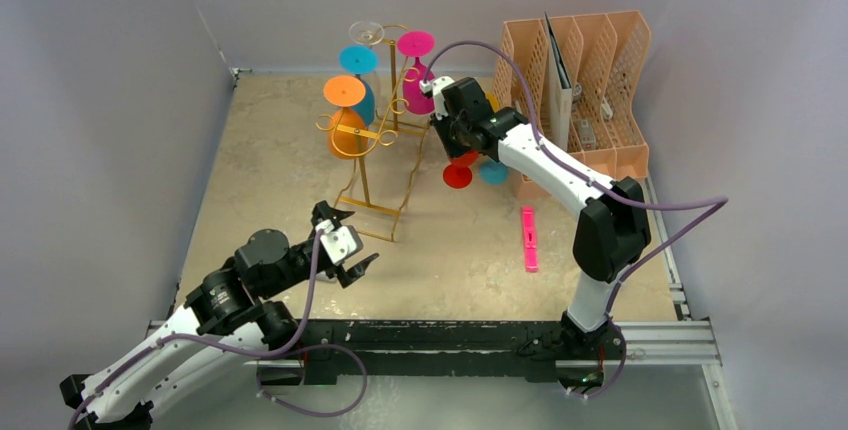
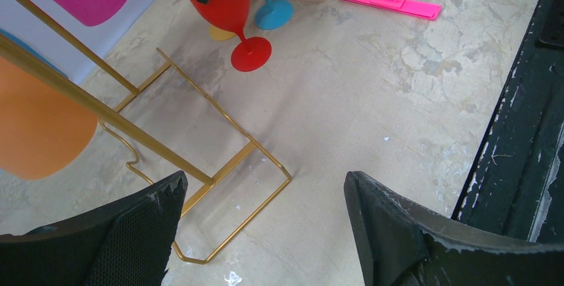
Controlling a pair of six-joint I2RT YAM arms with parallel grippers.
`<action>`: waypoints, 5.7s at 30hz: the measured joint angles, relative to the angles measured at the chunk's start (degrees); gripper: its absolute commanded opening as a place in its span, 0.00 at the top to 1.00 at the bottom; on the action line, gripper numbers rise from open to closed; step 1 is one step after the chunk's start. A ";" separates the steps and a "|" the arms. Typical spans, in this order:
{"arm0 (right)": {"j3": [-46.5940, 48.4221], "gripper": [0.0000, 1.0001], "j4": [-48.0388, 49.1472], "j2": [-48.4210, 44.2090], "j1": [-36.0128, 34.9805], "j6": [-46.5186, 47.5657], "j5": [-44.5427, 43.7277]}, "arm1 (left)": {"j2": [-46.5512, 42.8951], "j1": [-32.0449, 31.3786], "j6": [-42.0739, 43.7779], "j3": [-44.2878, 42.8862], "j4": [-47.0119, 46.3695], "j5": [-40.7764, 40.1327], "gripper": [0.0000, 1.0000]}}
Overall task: Take the wine glass off the wine glass rack
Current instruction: Place the wine glass at the center of the board, then pick up the wine glass from the wine rack, then place the wine glass at the center of the board.
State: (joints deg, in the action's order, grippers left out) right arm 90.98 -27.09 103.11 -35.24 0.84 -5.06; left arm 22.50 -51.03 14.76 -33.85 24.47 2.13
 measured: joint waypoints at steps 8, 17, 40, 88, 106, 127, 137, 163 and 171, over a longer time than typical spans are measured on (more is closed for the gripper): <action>1.29 0.72 -0.90 0.00 0.00 -0.76 0.07 | 0.04 0.00 0.00 0.00 0.00 0.00 0.14; 1.75 0.64 -0.87 -4.13 0.00 -4.59 -0.79 | -0.04 0.00 0.02 0.00 0.00 -0.11 0.14; 14.32 0.36 9.46 -2.56 11.28 -38.38 13.46 | 1.97 0.00 0.87 0.00 0.68 -0.90 0.09; 39.08 0.88 6.43 15.30 11.23 -43.87 15.08 | 3.19 0.00 1.31 0.00 0.81 3.23 0.05; 37.29 1.00 7.23 12.02 11.30 -46.07 15.19 | 3.21 0.00 1.31 0.00 0.37 3.43 0.04; 37.68 1.00 7.85 12.02 13.53 -55.52 19.37 | 2.82 0.00 1.29 0.00 0.39 2.29 0.02; 36.04 1.00 8.11 10.80 13.94 -56.87 19.76 | 2.86 0.00 1.29 0.00 0.42 2.10 0.02; 8.15 1.00 10.21 -20.46 14.05 -39.85 30.25 | 3.17 0.00 -9.90 -2.38 1.07 -11.54 0.00; -8.07 1.00 10.54 -38.75 14.05 -34.42 39.58 | 3.15 0.00 -25.83 -7.26 4.00 -12.59 0.00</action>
State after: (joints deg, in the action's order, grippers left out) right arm 82.91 -16.56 64.36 -21.19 -33.58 34.52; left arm 25.65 -51.03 -11.07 -41.10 28.47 -10.46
